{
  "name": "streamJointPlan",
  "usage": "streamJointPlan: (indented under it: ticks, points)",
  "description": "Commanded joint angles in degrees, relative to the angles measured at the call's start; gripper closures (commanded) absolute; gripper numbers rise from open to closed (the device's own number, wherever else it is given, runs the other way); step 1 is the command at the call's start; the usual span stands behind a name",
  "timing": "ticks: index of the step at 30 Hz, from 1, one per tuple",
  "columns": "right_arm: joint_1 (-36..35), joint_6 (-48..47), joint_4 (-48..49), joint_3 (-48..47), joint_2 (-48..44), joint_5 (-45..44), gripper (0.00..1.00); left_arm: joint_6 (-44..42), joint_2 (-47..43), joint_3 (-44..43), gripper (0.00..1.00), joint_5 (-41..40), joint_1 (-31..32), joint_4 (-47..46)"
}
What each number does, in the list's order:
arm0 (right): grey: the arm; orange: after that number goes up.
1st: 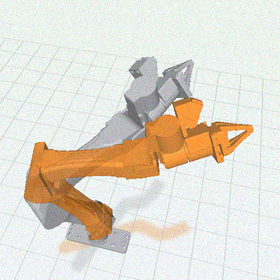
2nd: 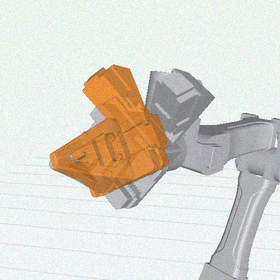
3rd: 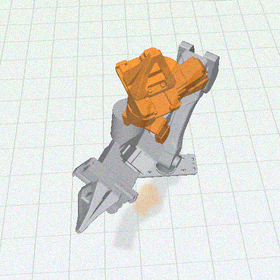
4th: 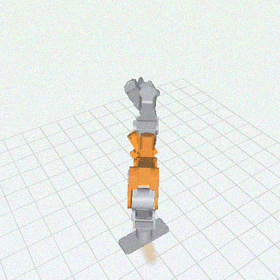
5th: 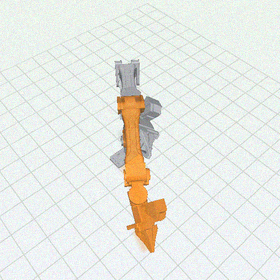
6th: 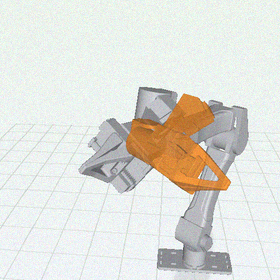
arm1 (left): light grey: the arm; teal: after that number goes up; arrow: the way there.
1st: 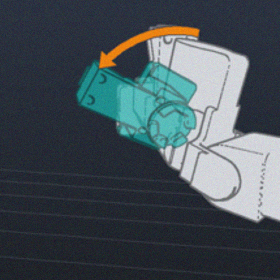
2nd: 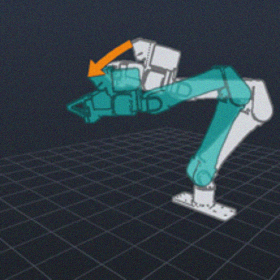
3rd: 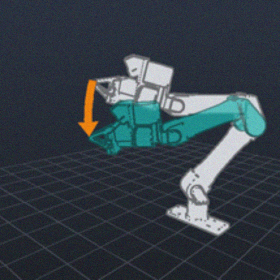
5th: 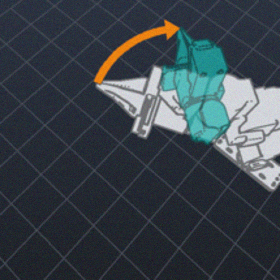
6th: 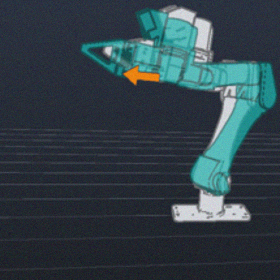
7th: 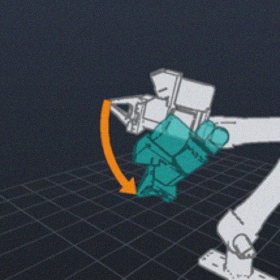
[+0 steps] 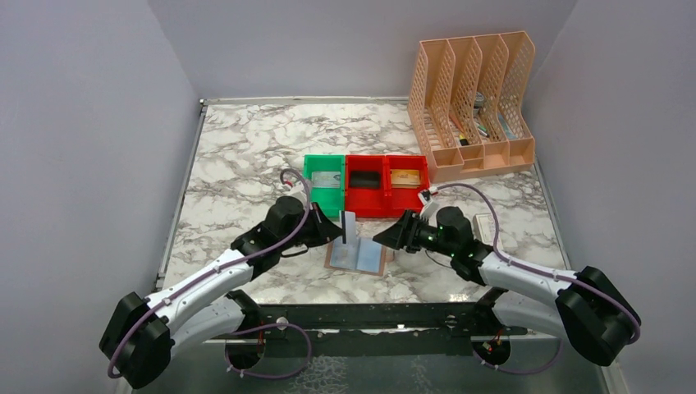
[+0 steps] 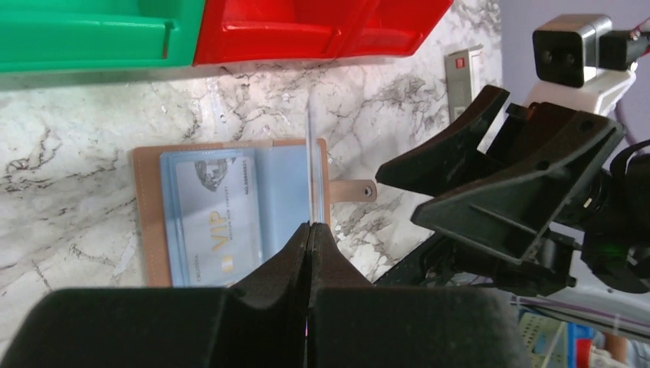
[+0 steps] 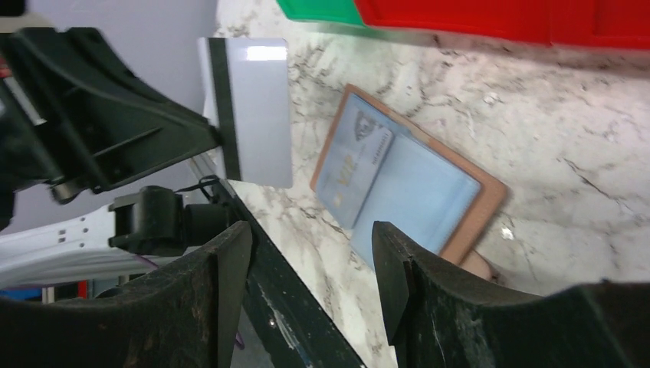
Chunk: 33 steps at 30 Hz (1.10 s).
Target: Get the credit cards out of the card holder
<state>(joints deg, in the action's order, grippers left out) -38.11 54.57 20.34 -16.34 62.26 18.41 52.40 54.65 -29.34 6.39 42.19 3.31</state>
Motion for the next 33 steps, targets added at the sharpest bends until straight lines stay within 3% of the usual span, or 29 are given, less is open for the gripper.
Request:
streamJointPlan:
  ticks: [1,13,20,33]
  points:
    - [0.29,1.01,9.10,0.33,-1.36,2.54,0.40,1.94,-2.07,3.59,1.00,14.34,-4.82,-9.56]
    - [0.55,-1.33,11.56,-1.59,2.03,3.76,0.43,3.06,-1.08,5.08,1.00,23.37,-6.41,-18.49]
    - [1.90,-1.93,14.97,-4.88,5.90,14.36,0.48,3.58,-1.05,5.38,1.00,25.16,-6.42,-20.98]
    - [3.22,7.92,34.46,-2.58,12.96,22.46,0.78,3.58,-1.79,6.09,1.00,26.20,-6.41,-21.54]
